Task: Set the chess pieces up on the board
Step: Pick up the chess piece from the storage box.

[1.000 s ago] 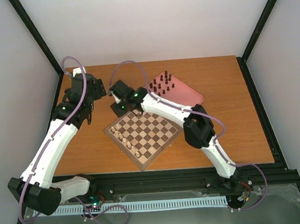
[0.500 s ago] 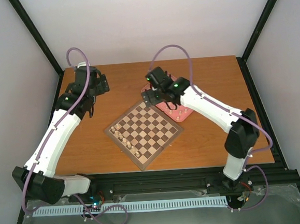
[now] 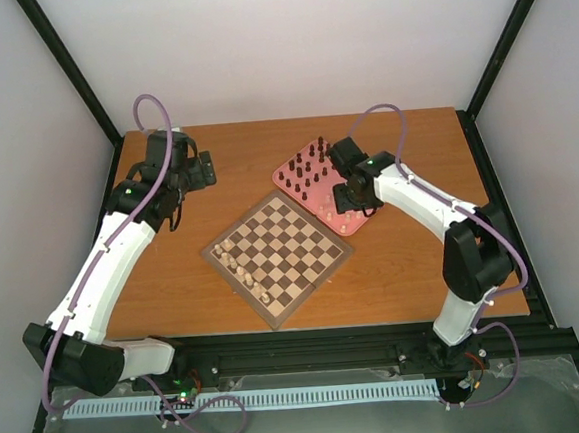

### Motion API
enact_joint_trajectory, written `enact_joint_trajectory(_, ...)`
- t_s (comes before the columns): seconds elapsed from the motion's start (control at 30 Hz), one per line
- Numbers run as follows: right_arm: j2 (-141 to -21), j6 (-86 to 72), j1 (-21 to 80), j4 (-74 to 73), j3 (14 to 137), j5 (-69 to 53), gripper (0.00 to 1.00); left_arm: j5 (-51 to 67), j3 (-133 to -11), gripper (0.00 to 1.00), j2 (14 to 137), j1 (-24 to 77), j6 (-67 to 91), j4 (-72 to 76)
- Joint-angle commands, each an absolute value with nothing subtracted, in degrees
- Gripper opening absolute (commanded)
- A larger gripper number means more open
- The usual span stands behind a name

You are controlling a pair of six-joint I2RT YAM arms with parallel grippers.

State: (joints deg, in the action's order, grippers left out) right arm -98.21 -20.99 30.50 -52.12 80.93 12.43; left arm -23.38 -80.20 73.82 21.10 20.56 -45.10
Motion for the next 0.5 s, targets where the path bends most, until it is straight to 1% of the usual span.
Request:
enact_joint_trajectory(0.0,-100.2,-21.8,28.1,-51.6,79.6,9.8,0.65,-20.9,-80.5,1.0,72.5,21.5,20.9,-47.1)
enact_joint_trajectory(0.03,-100.8,-21.6,27.9,-51.3,79.5,9.5,0.65,-20.7,-80.4,1.0,72.6,21.6,20.7,-47.3)
enact_joint_trajectory(0.1,-102.6,-21.5,27.4,-51.0,79.5,9.1,0.6,-20.3,-80.4,1.0,72.9,21.5,20.5,-47.6)
enact_joint_trajectory(0.13,-103.3,-21.6,27.1,-50.7,79.5,8.8,0.55,-20.0,-80.4,1.0,73.1,21.5,20.4,-47.7)
enact_joint_trajectory(0.2,-104.3,-21.7,26.0,-49.7,79.3,8.3,0.51,-19.5,-80.5,1.0,73.5,21.5,20.3,-48.0)
enact_joint_trajectory(0.23,-104.9,-21.8,25.5,-49.6,79.3,8.4,0.47,-19.4,-80.6,1.0,73.7,21.5,20.2,-48.0)
enact_joint_trajectory(0.27,-105.4,-22.0,24.9,-49.5,79.3,8.5,0.45,-19.4,-80.9,1.0,73.9,21.5,20.3,-48.2)
enact_joint_trajectory(0.47,-107.4,-20.8,22.4,-47.7,79.5,6.0,0.46,-19.6,-82.0,1.0,74.6,21.5,20.0,-48.9)
